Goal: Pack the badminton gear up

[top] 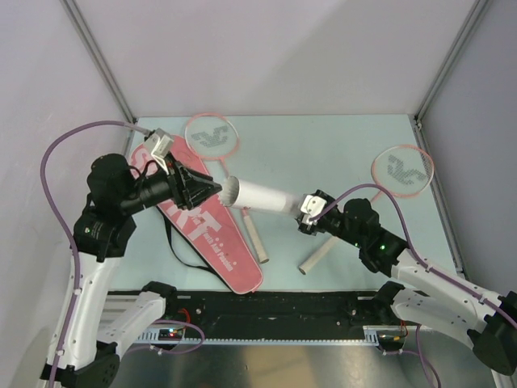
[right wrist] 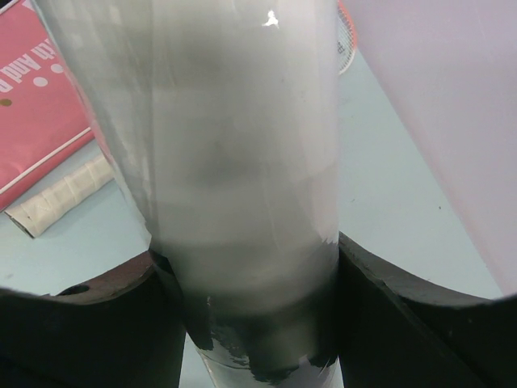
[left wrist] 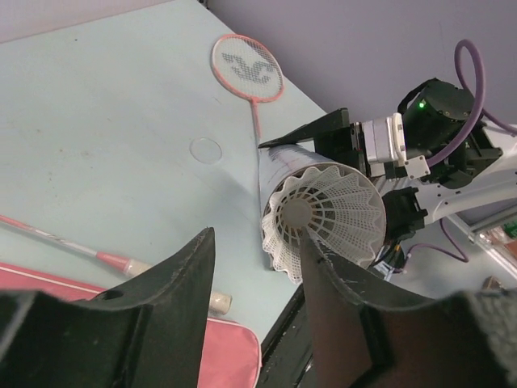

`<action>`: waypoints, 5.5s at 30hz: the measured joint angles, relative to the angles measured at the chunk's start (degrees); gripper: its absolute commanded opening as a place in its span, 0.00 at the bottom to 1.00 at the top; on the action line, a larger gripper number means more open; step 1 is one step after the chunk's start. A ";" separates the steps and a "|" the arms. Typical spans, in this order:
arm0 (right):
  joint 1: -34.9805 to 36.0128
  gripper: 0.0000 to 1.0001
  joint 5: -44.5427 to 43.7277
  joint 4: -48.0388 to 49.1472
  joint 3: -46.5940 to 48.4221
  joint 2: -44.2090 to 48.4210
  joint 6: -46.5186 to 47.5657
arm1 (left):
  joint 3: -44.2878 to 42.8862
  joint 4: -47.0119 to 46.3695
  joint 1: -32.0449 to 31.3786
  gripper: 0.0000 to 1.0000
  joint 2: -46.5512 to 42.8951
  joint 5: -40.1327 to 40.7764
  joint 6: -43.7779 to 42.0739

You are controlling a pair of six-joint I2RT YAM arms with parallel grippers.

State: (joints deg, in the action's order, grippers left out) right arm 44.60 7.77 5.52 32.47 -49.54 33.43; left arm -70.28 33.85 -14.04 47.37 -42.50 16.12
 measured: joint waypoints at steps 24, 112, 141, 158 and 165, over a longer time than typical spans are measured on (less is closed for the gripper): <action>1.09 0.50 0.24 -0.52 0.00 0.00 -0.46 | -3.17 2.27 -6.34 0.20 2.69 -0.26 -2.40; 6.64 0.75 11.26 39.74 -0.74 -16.50 -60.78 | 20.11 -55.78 -20.81 0.57 12.87 2.73 15.50; -1.57 0.74 -14.49 -5.53 -0.74 4.24 -68.00 | 13.81 -24.35 -12.13 0.49 7.69 6.97 2.32; -29.57 0.48 -11.74 -19.52 5.75 -17.03 -70.20 | 19.74 -4.46 -17.90 0.54 -0.61 13.70 -11.67; -31.19 0.44 -11.45 -21.55 13.88 -27.61 -68.50 | 19.96 -3.50 -18.69 0.54 0.85 15.04 -13.05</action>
State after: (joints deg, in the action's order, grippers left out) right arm 13.41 -3.68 -16.03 46.35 -77.14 -35.07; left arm -50.33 30.35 -32.73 48.23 -27.46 3.07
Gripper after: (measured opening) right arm 0.448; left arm 0.665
